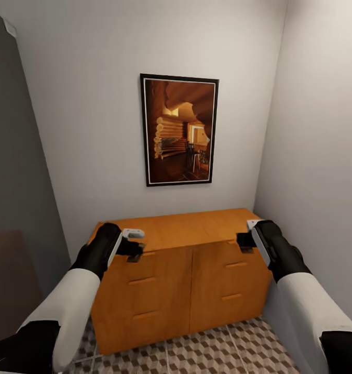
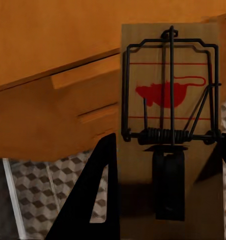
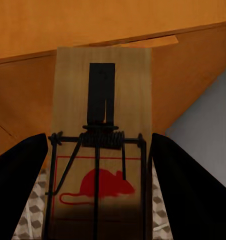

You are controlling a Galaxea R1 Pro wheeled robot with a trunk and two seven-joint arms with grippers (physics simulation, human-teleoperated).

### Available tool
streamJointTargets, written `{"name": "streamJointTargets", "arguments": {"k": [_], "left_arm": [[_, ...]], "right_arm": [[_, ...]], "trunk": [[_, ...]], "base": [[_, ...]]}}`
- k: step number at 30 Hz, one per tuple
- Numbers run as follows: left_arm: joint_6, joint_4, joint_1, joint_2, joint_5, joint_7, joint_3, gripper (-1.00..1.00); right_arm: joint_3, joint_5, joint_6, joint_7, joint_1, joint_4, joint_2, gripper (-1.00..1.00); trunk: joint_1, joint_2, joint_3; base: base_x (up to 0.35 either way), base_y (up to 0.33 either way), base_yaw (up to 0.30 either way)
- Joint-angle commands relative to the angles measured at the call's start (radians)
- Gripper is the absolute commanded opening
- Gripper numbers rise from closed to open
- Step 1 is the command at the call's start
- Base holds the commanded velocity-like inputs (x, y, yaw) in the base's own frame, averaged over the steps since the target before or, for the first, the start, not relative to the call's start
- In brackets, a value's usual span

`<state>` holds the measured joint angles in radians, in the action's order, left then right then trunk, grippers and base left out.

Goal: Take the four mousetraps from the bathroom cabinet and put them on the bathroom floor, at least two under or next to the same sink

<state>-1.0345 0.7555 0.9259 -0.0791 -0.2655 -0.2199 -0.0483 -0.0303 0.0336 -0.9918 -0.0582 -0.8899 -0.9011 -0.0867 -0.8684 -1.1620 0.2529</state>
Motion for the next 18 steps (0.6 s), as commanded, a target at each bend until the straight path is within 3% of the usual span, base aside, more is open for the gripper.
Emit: {"name": "streamJointTargets", "arguments": {"k": [1,4,11,18], "left_arm": [[-0.003,0.003,0.0,-0.002,-0.01,0.004,-0.005,-1.0],[-0.003,0.03,-0.002,-0.004,-0.007,0.046,-0.005,-1.0],[-0.003,0.103,-0.011,-0.006,-0.004,0.065,-0.006,-1.0],[0.001,0.124,-0.078,-0.005,-0.003,0.072,-0.009,-1.0]], "right_arm": [[-0.004,0.004,-0.004,-0.006,0.001,-0.002,-0.001,-1.0],[-0.005,0.004,-0.003,-0.006,0.024,-0.004,0.001,-1.0],[-0.004,0.004,0.0,-0.005,0.118,-0.009,0.006,-1.0],[-0.005,0.01,0.06,-0.005,0.19,-0.008,0.007,-1.0]], "trunk": [[0.001,-0.001,0.001],[0.001,-0.001,0.001],[0.001,-0.001,0.001],[0.001,-0.001,0.001]], "base": [[-0.325,-0.099,0.0],[-0.327,-0.099,0.0],[-0.329,-0.098,0.0],[-0.329,-0.098,0.0]]}}
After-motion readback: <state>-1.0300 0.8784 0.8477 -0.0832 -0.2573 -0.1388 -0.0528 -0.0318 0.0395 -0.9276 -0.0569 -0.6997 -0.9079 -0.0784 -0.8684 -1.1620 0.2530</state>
